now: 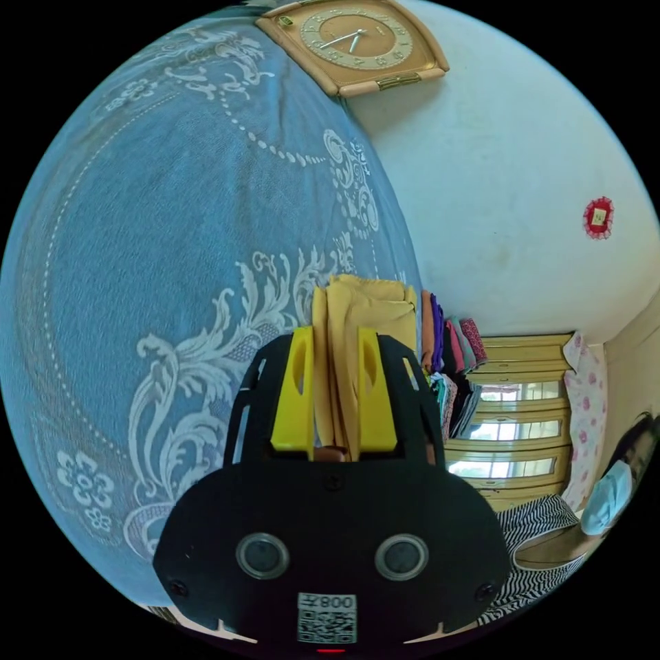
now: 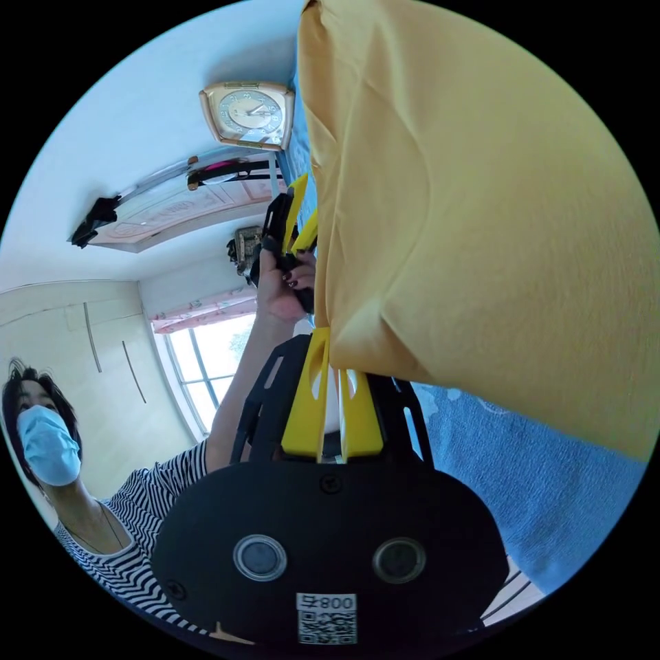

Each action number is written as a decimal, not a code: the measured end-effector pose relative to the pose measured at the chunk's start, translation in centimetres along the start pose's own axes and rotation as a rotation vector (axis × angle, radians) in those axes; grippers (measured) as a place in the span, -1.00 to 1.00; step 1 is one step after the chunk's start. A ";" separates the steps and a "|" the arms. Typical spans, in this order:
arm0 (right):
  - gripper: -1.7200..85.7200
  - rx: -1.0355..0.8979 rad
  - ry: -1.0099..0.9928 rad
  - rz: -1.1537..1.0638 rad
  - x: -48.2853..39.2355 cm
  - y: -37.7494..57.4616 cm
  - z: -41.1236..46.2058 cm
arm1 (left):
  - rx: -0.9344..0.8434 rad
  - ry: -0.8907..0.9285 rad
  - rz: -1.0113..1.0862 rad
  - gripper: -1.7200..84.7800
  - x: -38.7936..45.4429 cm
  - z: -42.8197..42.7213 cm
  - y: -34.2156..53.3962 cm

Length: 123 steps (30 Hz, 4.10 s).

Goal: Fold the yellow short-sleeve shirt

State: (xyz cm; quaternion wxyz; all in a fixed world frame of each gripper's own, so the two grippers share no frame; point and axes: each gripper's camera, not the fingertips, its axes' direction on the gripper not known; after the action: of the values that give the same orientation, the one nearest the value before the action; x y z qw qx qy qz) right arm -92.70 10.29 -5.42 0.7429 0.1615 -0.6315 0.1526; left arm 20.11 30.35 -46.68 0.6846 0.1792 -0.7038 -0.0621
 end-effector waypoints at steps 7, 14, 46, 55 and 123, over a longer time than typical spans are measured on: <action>-0.97 -0.025 0.014 -0.020 6.8 1.7 -2.8 | 0.001 -0.014 0.009 -0.93 3.9 -7.0 -7.5; -0.97 -0.030 0.012 -0.074 12.1 4.3 -8.4 | 0.064 0.091 0.060 -0.95 11.3 -16.6 -13.0; -0.95 0.563 -0.072 -0.534 38.6 4.7 -73.5 | -0.059 0.457 0.429 -0.95 84.8 -27.7 -59.4; -0.95 0.848 0.277 -0.624 43.9 -1.8 -92.9 | -0.116 0.534 0.629 -0.95 111.7 -17.8 -78.0; -0.96 0.393 1.306 -0.172 73.4 -34.0 -90.0 | -0.458 0.015 1.017 -0.96 152.9 -45.5 -79.5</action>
State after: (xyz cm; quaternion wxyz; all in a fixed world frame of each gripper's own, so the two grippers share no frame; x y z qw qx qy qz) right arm 13.37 20.27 51.97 0.9377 0.2177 0.0003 0.2708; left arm 78.47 -87.84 73.24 0.6547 -0.3360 -0.6652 0.1262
